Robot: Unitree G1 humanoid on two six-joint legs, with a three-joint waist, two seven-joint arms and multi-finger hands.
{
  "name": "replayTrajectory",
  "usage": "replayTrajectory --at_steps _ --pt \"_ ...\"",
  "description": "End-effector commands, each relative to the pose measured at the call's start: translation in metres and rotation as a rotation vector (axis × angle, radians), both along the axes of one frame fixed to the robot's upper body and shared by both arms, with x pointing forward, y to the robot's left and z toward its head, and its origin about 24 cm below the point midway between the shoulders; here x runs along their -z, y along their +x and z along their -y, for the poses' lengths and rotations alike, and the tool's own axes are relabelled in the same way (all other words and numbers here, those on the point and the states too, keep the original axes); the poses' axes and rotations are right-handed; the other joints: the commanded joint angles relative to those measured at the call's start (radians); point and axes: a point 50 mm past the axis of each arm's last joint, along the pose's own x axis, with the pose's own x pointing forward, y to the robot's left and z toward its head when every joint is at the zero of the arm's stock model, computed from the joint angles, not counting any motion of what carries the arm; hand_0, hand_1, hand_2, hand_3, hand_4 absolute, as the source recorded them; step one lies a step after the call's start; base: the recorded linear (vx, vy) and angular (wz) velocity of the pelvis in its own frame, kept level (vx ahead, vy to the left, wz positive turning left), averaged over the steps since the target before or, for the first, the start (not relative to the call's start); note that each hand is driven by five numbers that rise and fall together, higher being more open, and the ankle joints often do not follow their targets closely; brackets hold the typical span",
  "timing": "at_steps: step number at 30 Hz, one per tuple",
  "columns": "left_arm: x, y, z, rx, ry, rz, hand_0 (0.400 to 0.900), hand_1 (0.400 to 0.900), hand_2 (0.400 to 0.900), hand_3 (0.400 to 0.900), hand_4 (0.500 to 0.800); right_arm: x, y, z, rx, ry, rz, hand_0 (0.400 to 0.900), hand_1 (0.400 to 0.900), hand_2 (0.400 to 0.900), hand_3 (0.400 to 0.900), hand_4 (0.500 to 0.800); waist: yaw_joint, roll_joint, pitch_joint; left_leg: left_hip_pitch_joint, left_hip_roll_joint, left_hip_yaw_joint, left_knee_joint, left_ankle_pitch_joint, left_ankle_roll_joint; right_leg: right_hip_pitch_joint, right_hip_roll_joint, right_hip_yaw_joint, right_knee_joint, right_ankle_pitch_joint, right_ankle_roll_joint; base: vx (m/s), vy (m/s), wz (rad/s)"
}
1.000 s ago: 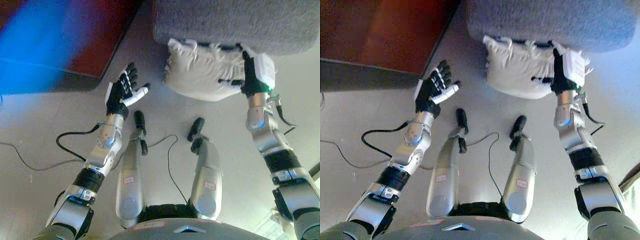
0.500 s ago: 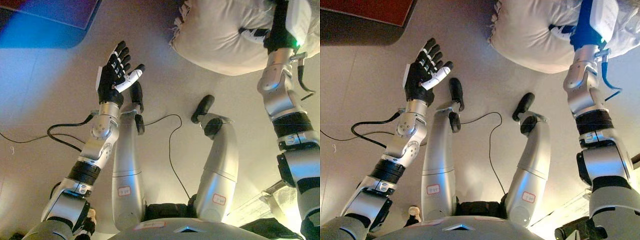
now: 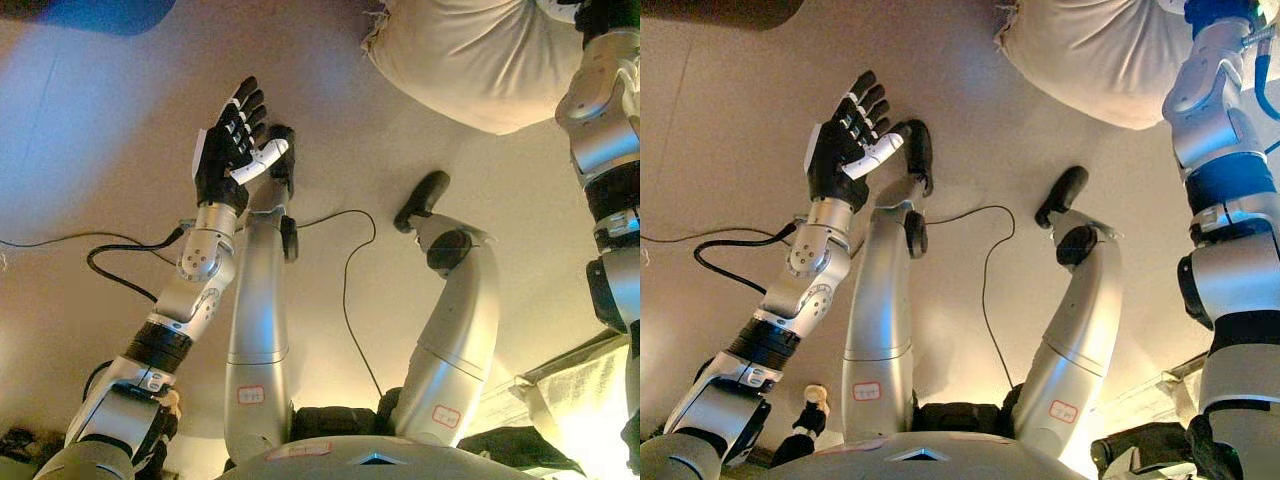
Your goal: Pick up the pillow and put it on the sofa.
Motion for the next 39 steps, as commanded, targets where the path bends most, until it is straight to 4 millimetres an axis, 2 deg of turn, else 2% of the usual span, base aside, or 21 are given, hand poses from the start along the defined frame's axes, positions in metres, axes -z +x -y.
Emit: replayTrajectory --at_steps 1,6,9,16,17,18,21,26,29,30,33,34,39 --pt "-0.032 -0.011 0.007 0.038 -0.078 0.174 0.900 0.900 0.900 0.900 0.800 -0.053 -0.003 -0.045 -0.196 -0.037 0.194 0.400 0.400 0.400 0.400 0.500 0.015 -0.031 0.003 0.106 0.030 -0.071 0.047 -0.162 -0.067 0.054 -0.008 0.056 -0.101 0.108 0.108 -0.01 0.026 -0.05" --pt "-0.030 -0.006 0.008 0.018 -0.078 0.171 0.900 0.900 0.900 0.900 0.800 -0.050 -0.012 -0.049 -0.241 -0.033 0.260 0.400 0.400 0.400 0.400 0.500 -0.002 -0.038 -0.010 0.169 0.040 -0.064 -0.010 -0.142 -0.069 0.105 0.007 0.047 -0.149 0.125 0.116 -0.01 0.021 -0.09" --pt "-0.026 -0.003 0.005 -0.028 -0.079 0.160 0.900 0.900 0.900 0.900 0.800 -0.041 -0.023 -0.048 -0.270 -0.020 0.312 0.400 0.400 0.400 0.400 0.500 -0.016 -0.039 -0.030 0.217 0.044 -0.061 -0.047 -0.131 -0.070 0.151 0.017 0.040 -0.181 0.137 0.120 0.01 0.015 -0.10" --pt "-0.017 0.003 0.000 -0.103 -0.078 0.148 0.900 0.900 0.900 0.900 0.800 0.003 -0.047 -0.038 -0.263 0.008 0.388 0.400 0.400 0.400 0.400 0.500 -0.032 -0.039 -0.041 0.428 0.061 -0.051 -0.192 -0.086 -0.071 0.386 0.027 0.000 -0.321 0.177 0.124 0.01 -0.001 -0.04" --pt "-0.017 0.003 0.000 -0.102 -0.077 0.148 0.900 0.900 0.900 0.900 0.800 0.004 -0.048 -0.038 -0.262 0.009 0.387 0.400 0.400 0.400 0.400 0.500 -0.030 -0.039 -0.038 0.432 0.061 -0.051 -0.194 -0.086 -0.071 0.392 0.028 -0.002 -0.324 0.178 0.124 0.04 -0.007 -0.12" --pt "-0.012 0.003 -0.002 -0.109 -0.070 0.131 0.900 0.900 0.900 0.900 0.800 0.019 -0.055 -0.038 -0.266 -0.010 0.384 0.400 0.400 0.400 0.400 0.500 -0.037 -0.042 -0.050 0.496 0.063 -0.047 -0.231 -0.071 -0.072 0.461 0.033 -0.009 -0.372 0.186 0.120 0.08 -0.025 -0.09" --pt "0.002 0.000 -0.006 -0.115 -0.066 0.091 0.900 0.900 0.900 0.900 0.800 0.041 -0.070 -0.038 -0.272 -0.045 0.375 0.400 0.400 0.400 0.400 0.500 -0.047 -0.049 -0.066 0.610 0.068 -0.048 -0.287 -0.032 -0.074 0.602 0.042 -0.041 -0.469 0.225 0.104 0.02 -0.011 -0.09" --pt "0.027 -0.006 -0.010 -0.122 -0.043 0.005 0.900 0.900 0.900 0.900 0.800 0.063 -0.089 -0.045 -0.327 -0.068 0.354 0.400 0.400 0.400 0.400 0.500 -0.051 -0.055 -0.111 0.843 0.098 -0.032 -0.392 -0.018 -0.083 0.866 0.058 -0.089 -0.623 0.258 0.112 0.15 -0.034 -0.11" --pt "0.039 -0.011 -0.012 -0.120 -0.053 -0.038 0.900 0.900 0.900 0.900 0.800 0.064 -0.099 -0.048 -0.353 -0.095 0.367 0.400 0.400 0.400 0.400 0.500 -0.053 -0.056 -0.142 0.951 0.110 -0.018 -0.464 -0.004 -0.088 0.982 0.060 -0.112 -0.698 0.281 0.120 0.17 -0.006 -0.10" --pt "0.051 -0.016 -0.013 -0.104 -0.050 -0.079 0.900 0.900 0.900 0.900 0.800 0.067 -0.106 -0.048 -0.375 -0.104 0.362 0.400 0.400 0.400 0.400 0.500 -0.054 -0.058 -0.191 1.040 0.115 0.001 -0.537 0.018 -0.092 1.075 0.066 -0.136 -0.776 0.313 0.134 0.19 0.018 -0.05" --pt "0.062 -0.023 -0.014 -0.084 -0.041 -0.119 0.900 0.900 0.900 0.900 0.800 0.067 -0.113 -0.046 -0.382 -0.106 0.362 0.400 0.400 0.400 0.400 0.500 -0.053 -0.057 -0.231 1.144 0.116 0.017 -0.624 0.040 -0.099 1.179 0.072 -0.166 -0.851 0.337 0.149 0.21 0.034 -0.08" --pt "0.070 -0.030 -0.018 -0.072 -0.038 -0.151 0.900 0.900 0.900 0.900 0.800 0.066 -0.117 -0.043 -0.384 -0.108 0.366 0.400 0.400 0.400 0.400 0.500 -0.051 -0.054 -0.281 1.220 0.118 0.033 -0.691 0.051 -0.101 1.242 0.079 -0.183 -0.903 0.354 0.161 0.19 0.036 -0.07" --pt "0.089 -0.049 -0.030 -0.076 -0.025 -0.229 0.900 0.900 0.900 0.900 0.800 0.059 -0.113 -0.040 -0.414 -0.052 0.361 0.400 0.400 0.400 0.400 0.500 -0.029 -0.067 -0.376 1.354 0.120 0.085 -0.793 0.060 -0.100 1.347 0.099 -0.205 -1.014 0.398 0.177 0.16 0.015 -0.13"
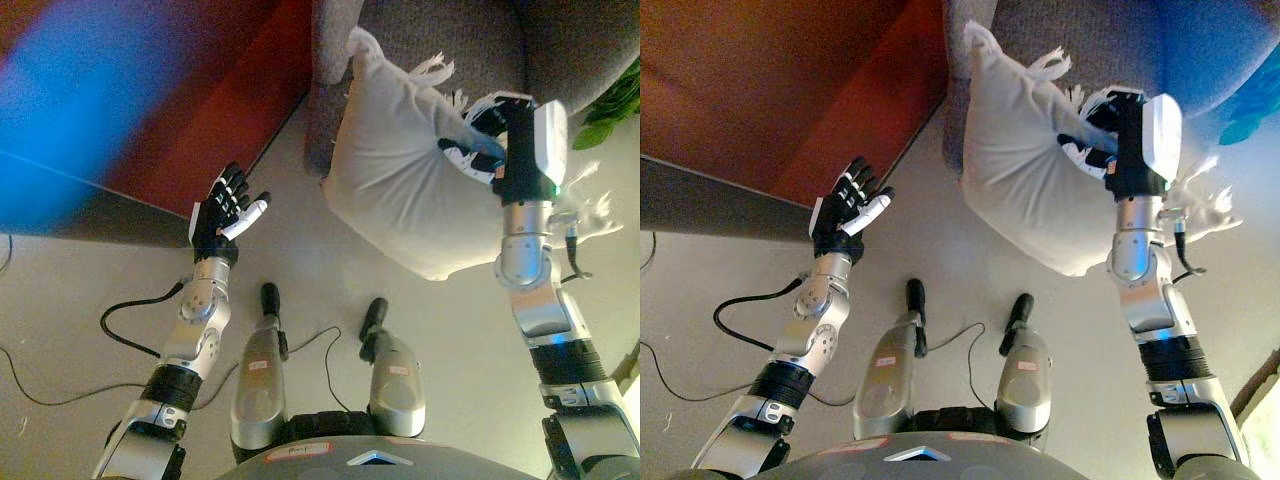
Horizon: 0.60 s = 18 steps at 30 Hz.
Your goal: Pick up the pillow and put it on the sofa.
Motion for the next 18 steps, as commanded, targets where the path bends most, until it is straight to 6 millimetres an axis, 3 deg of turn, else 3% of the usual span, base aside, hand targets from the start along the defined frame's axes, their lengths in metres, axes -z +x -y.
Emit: replayTrajectory --at_steps 1,10,17,18 --pt "0.000 -0.015 -0.002 0.035 0.040 0.044 0.900 0.900 0.900 0.900 0.800 -0.076 -0.010 -0.001 -0.098 -0.004 0.369 0.400 0.400 0.400 0.400 0.500 0.025 -0.012 -0.307 0.101 0.071 -0.004 -0.050 -0.057 -0.073 0.067 -0.060 -0.012 -0.119 0.150 0.092 0.12 -0.003 -0.09" --pt "0.015 -0.040 -0.016 0.020 0.003 -0.029 0.900 0.900 0.900 0.900 0.800 -0.098 0.037 0.034 0.020 0.064 0.261 0.400 0.400 0.400 0.400 0.500 0.098 -0.026 -0.336 0.150 0.091 -0.012 -0.036 -0.069 -0.077 0.135 -0.041 -0.022 -0.106 0.115 0.074 0.09 -0.027 0.08" --pt "0.014 -0.050 -0.019 0.062 -0.013 -0.039 0.900 0.900 0.900 0.900 0.800 -0.149 0.078 0.074 0.225 0.068 0.123 0.400 0.400 0.400 0.400 0.500 0.170 -0.036 -0.331 0.134 0.090 -0.045 -0.048 -0.044 -0.091 0.156 -0.035 -0.054 -0.120 0.119 0.073 0.05 -0.038 0.21" --pt "0.012 -0.048 -0.018 0.082 -0.011 -0.033 0.900 0.900 0.900 0.900 0.800 -0.153 0.077 0.090 0.281 0.112 0.093 0.400 0.400 0.400 0.400 0.500 0.188 -0.034 -0.329 0.130 0.091 -0.054 -0.051 -0.040 -0.094 0.162 -0.032 -0.064 -0.125 0.116 0.072 0.04 -0.052 0.33"
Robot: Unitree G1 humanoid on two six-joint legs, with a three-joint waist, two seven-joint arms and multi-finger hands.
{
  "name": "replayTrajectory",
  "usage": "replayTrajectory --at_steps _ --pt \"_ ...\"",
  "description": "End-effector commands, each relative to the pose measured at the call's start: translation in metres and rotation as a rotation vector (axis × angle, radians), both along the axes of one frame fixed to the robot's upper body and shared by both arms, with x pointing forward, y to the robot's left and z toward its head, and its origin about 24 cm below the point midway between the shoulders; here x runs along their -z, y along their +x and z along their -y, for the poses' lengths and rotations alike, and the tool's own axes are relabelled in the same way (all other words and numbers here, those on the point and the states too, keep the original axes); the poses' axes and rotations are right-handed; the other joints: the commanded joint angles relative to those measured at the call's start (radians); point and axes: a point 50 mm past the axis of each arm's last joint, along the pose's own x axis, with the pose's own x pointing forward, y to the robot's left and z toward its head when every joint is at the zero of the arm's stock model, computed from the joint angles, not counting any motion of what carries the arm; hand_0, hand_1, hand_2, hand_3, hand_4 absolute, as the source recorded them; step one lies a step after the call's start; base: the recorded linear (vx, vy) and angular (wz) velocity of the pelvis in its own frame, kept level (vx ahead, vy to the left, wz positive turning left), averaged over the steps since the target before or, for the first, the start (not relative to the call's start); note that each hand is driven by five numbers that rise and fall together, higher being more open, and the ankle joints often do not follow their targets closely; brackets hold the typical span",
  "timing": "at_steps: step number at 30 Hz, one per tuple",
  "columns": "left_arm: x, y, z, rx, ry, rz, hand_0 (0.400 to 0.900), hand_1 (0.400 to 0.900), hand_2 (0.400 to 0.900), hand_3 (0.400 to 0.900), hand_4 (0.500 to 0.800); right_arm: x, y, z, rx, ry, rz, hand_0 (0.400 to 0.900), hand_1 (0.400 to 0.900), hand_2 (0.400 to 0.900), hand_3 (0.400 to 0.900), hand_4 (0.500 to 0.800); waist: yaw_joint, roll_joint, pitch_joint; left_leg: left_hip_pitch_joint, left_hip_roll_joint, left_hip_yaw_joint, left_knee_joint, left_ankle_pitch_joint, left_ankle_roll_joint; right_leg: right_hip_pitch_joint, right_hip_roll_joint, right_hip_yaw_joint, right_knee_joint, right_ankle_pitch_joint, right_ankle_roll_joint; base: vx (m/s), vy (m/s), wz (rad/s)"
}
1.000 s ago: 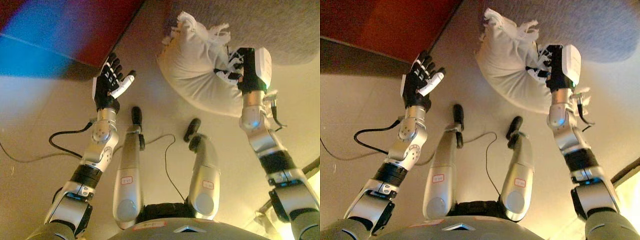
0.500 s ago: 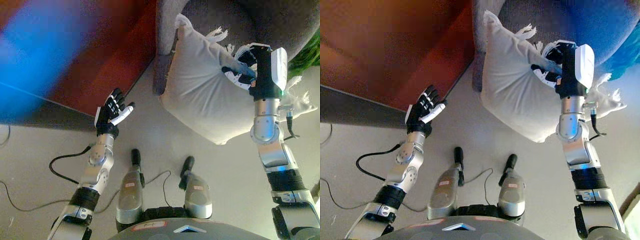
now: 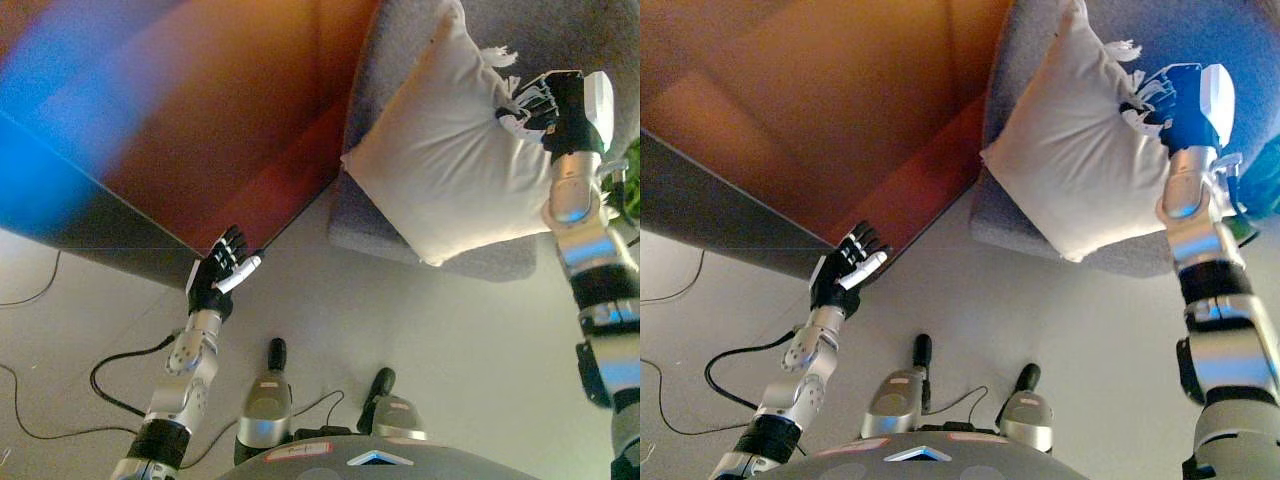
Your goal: Pick up the pillow and put it on the sofa.
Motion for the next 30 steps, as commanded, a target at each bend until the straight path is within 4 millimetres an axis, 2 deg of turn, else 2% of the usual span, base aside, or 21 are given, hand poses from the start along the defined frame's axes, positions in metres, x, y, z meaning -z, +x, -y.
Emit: replayTrajectory --at_steps 1,2,3,4,5,7,8,10,13,18,21,25,28,30 --pt "-0.039 0.013 -0.001 0.091 0.022 0.196 0.900 0.900 0.900 0.900 0.800 -0.128 0.004 0.002 -0.005 0.059 0.381 0.400 0.400 0.400 0.400 0.500 0.063 -0.046 -0.138 0.008 0.091 -0.038 0.037 -0.042 -0.079 -0.010 -0.070 -0.015 0.031 0.087 0.064 0.03 -0.042 0.38" --pt "-0.042 0.014 0.000 0.106 0.024 0.205 0.900 0.900 0.900 0.900 0.800 -0.133 0.003 0.009 0.028 0.051 0.357 0.400 0.400 0.400 0.400 0.500 0.075 -0.044 -0.136 0.000 0.089 -0.044 0.033 -0.035 -0.081 -0.010 -0.070 -0.026 0.027 0.085 0.064 0.01 -0.039 0.38" --pt "-0.044 0.014 0.000 0.125 0.028 0.210 0.900 0.900 0.900 0.900 0.800 -0.136 0.001 0.017 0.066 0.041 0.330 0.863 0.863 0.863 0.863 0.778 0.088 -0.043 -0.137 -0.010 0.088 -0.055 0.028 -0.029 -0.083 -0.011 -0.070 -0.037 0.023 0.085 0.065 0.00 -0.038 0.37" --pt "-0.046 0.015 0.001 0.137 0.030 0.217 0.900 0.900 0.900 0.900 0.800 -0.137 -0.001 0.024 0.100 0.039 0.310 0.900 0.900 0.900 0.900 0.800 0.102 -0.042 -0.138 -0.021 0.085 -0.067 0.025 -0.024 -0.083 -0.013 -0.069 -0.046 0.018 0.085 0.066 0.00 -0.059 0.36" --pt "-0.048 0.017 0.001 0.152 0.033 0.223 0.900 0.900 0.900 0.900 0.800 -0.136 -0.005 0.032 0.128 0.052 0.290 0.900 0.900 0.900 0.900 0.800 0.115 -0.038 -0.135 -0.028 0.086 -0.078 0.024 -0.023 -0.086 -0.012 -0.065 -0.053 0.014 0.082 0.066 0.00 -0.046 0.31" --pt "-0.049 0.017 0.002 0.162 0.034 0.226 0.900 0.900 0.900 0.900 0.800 -0.141 -0.008 0.037 0.149 0.064 0.298 0.900 0.900 0.900 0.900 0.800 0.124 -0.035 -0.135 -0.035 0.083 -0.086 0.019 -0.018 -0.087 -0.013 -0.065 -0.059 0.009 0.083 0.068 0.01 -0.018 0.22" --pt "-0.051 0.017 0.004 0.172 0.032 0.228 0.900 0.900 0.900 0.900 0.800 -0.147 -0.016 0.047 0.198 0.084 0.319 0.900 0.900 0.900 0.900 0.800 0.136 -0.026 -0.137 -0.044 0.076 -0.103 0.010 -0.009 -0.086 -0.011 -0.064 -0.069 0.002 0.084 0.069 0.03 0.003 0.22" --pt "-0.048 0.014 0.003 0.160 0.030 0.214 0.900 0.900 0.900 0.900 0.800 -0.150 -0.019 0.051 0.209 0.125 0.350 0.900 0.900 0.900 0.900 0.800 0.142 -0.020 -0.135 -0.045 0.072 -0.115 0.005 -0.006 -0.087 -0.004 -0.065 -0.078 -0.002 0.083 0.071 0.04 0.012 0.17" --pt "-0.043 0.012 0.003 0.139 0.025 0.189 0.900 0.900 0.900 0.900 0.800 -0.150 -0.012 0.039 0.166 0.138 0.368 0.900 0.900 0.900 0.900 0.800 0.136 -0.015 -0.134 -0.033 0.067 -0.117 0.005 -0.012 -0.083 0.013 -0.064 -0.080 -0.004 0.079 0.069 0.04 0.016 -0.01" --pt "-0.036 0.012 0.005 0.119 0.022 0.159 0.900 0.900 0.900 0.900 0.800 -0.137 0.000 0.017 0.050 0.289 0.448 0.900 0.900 0.900 0.900 0.800 0.117 -0.018 -0.139 -0.012 0.060 -0.104 0.030 -0.042 -0.073 0.037 -0.066 -0.071 -0.003 0.073 0.066 0.02 0.017 -0.12" --pt "-0.033 0.015 0.006 0.107 0.033 0.145 0.900 0.900 0.900 0.900 0.800 -0.132 0.006 -0.010 -0.095 0.322 0.515 0.900 0.900 0.900 0.900 0.800 0.084 -0.021 -0.142 -0.008 0.056 -0.091 0.053 -0.056 -0.067 0.035 -0.075 -0.053 0.005 0.072 0.063 -0.01 0.043 -0.24" --pt "-0.032 0.018 -0.001 0.062 0.062 0.140 0.900 0.900 0.900 0.900 0.800 -0.097 0.003 -0.041 -0.283 0.401 0.525 0.900 0.900 0.900 0.900 0.800 0.029 -0.021 -0.150 0.018 0.069 -0.059 0.073 -0.079 -0.061 0.032 -0.077 -0.015 0.016 0.066 0.058 -0.01 0.037 -0.39" --pt "-0.031 0.018 -0.004 0.042 0.079 0.133 0.900 0.900 0.900 0.900 0.800 -0.055 -0.010 -0.056 -0.383 0.485 0.482 0.900 0.900 0.900 0.900 0.800 -0.006 -0.016 -0.158 0.046 0.078 -0.032 0.079 -0.094 -0.057 0.033 -0.078 0.014 0.025 0.057 0.055 -0.02 0.035 -0.40" --pt "-0.032 0.019 -0.007 0.021 0.093 0.140 0.900 0.900 0.900 0.900 0.800 -0.016 -0.030 -0.066 -0.440 0.562 0.440 0.900 0.900 0.900 0.900 0.800 -0.037 -0.008 -0.163 0.067 0.085 -0.012 0.082 -0.102 -0.055 0.034 -0.080 0.033 0.031 0.051 0.054 -0.03 0.028 -0.34"
